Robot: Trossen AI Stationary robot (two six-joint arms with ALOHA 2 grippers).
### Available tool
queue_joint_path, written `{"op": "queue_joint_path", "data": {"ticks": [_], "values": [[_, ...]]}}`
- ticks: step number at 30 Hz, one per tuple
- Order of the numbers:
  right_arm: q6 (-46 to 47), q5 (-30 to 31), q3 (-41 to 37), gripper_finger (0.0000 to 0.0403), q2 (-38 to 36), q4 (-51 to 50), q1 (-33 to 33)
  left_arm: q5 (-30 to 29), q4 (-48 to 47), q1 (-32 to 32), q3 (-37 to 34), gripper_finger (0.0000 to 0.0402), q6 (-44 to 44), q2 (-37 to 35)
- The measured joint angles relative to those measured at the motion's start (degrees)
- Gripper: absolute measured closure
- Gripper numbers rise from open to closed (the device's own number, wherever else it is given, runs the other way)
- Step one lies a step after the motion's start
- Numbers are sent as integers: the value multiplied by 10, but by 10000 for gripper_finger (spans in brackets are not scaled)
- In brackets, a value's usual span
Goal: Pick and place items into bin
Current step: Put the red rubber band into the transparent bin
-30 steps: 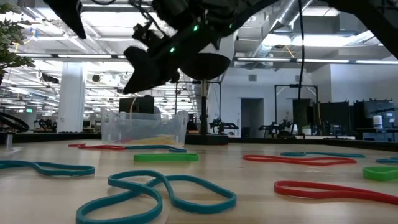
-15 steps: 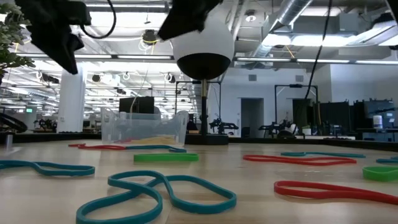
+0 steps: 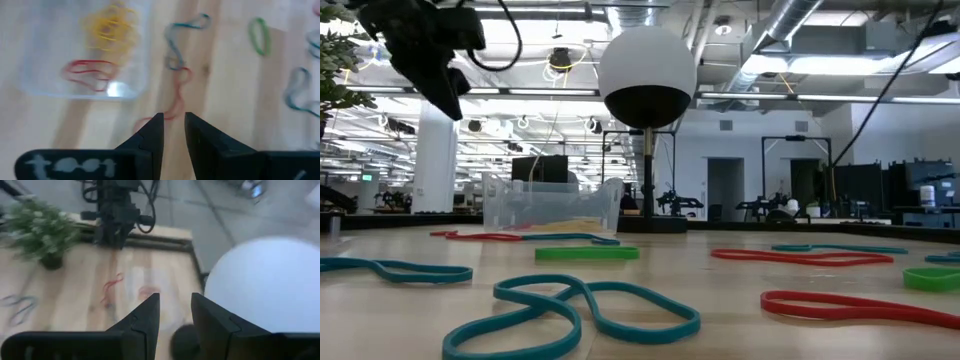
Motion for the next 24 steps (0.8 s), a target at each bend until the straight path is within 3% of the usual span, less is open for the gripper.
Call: {"op": "queue_joint_path", "data": {"ticks": [3,7,15,24], "values": [[38,-77,-11,296,-20,-65,-21,6,0,6,0,336,2,31],[45,-146,-97,296,-47,-58,-22,25,0,-3,0,336,14,75],[104,-145,-304,296,-78,113,-14,42,0,-39,0,336,19,158],[184,-144,-415,296,-59,291,15,19,8,-61,0,336,14,260]]}}
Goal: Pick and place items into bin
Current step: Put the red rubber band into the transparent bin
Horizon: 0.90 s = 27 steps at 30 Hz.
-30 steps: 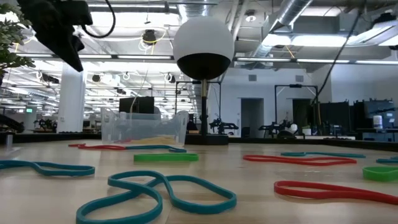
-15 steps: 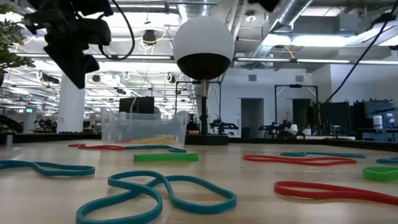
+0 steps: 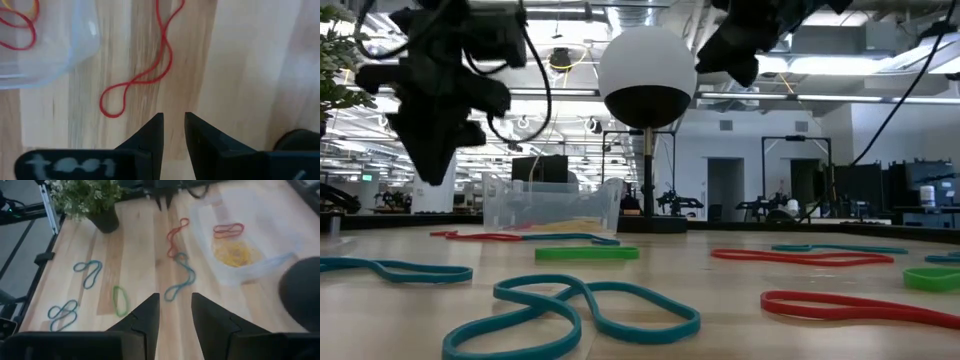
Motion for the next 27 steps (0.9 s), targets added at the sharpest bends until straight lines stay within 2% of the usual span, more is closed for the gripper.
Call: {"op": "queue_joint_path", "data": {"ticks": [3,6,9,12,17,22,27], "values": [[0,0,-6,296,13,11,10,-2,23,-7,8,336,8,31],[0,0,-6,296,23,16,18,8,125,-21,9,336,53,40],[1,0,-6,296,23,13,19,8,177,-30,11,336,49,39],[0,0,-6,296,23,12,24,-21,178,-34,10,336,22,39],[0,0,-6,296,23,12,26,-19,203,-54,-11,336,-11,61],[-3,0,-5,296,23,12,30,-78,207,-67,-24,336,-22,97],[-1,0,-5,296,23,12,34,-78,244,-63,-26,336,-58,124]]}}
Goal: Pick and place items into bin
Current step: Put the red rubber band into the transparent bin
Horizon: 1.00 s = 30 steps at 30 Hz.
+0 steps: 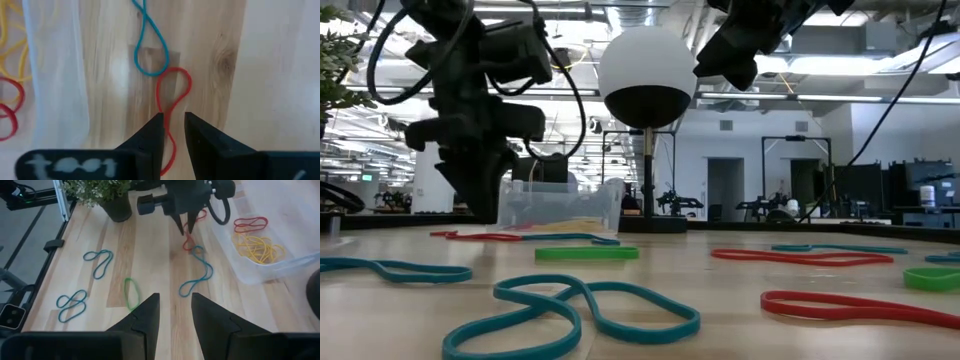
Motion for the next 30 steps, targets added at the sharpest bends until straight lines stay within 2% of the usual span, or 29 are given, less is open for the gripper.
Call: {"op": "queue_joint_path", "data": {"ticks": [7,15,18,22,26,30], "values": [[0,0,0,296,0,0,0,-27,-3,0,0,336,2,8],[-1,0,0,296,0,-1,0,-15,-31,0,2,336,-44,1],[-4,0,0,296,0,-2,0,-55,-72,0,9,336,-44,-14],[-4,0,0,296,0,-2,0,-94,-78,4,16,336,-39,-44],[-4,0,0,296,0,-2,0,-59,-71,4,17,336,-51,-74],[-4,0,0,296,0,-3,0,5,-70,-6,17,336,-98,-82]]}}
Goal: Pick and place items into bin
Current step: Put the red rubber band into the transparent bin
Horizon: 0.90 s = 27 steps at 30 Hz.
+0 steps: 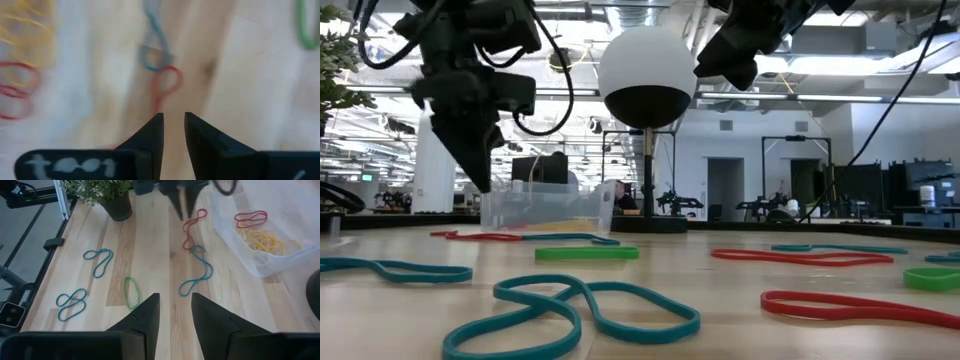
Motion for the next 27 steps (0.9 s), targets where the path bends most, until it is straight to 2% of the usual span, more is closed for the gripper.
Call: {"op": "queue_joint_path", "data": {"ticks": [3,9,11,20,27], "values": [[0,0,0,296,0,0,0,25,4,-20,0,336,-21,11],[0,0,0,296,0,-2,0,22,33,-62,0,336,-23,52],[0,0,0,296,0,-2,0,3,32,-65,0,336,-22,70],[0,0,0,296,0,-2,0,-57,43,-25,2,336,-24,128],[0,0,0,296,0,-13,0,-58,45,-16,1,336,-3,123]]}}
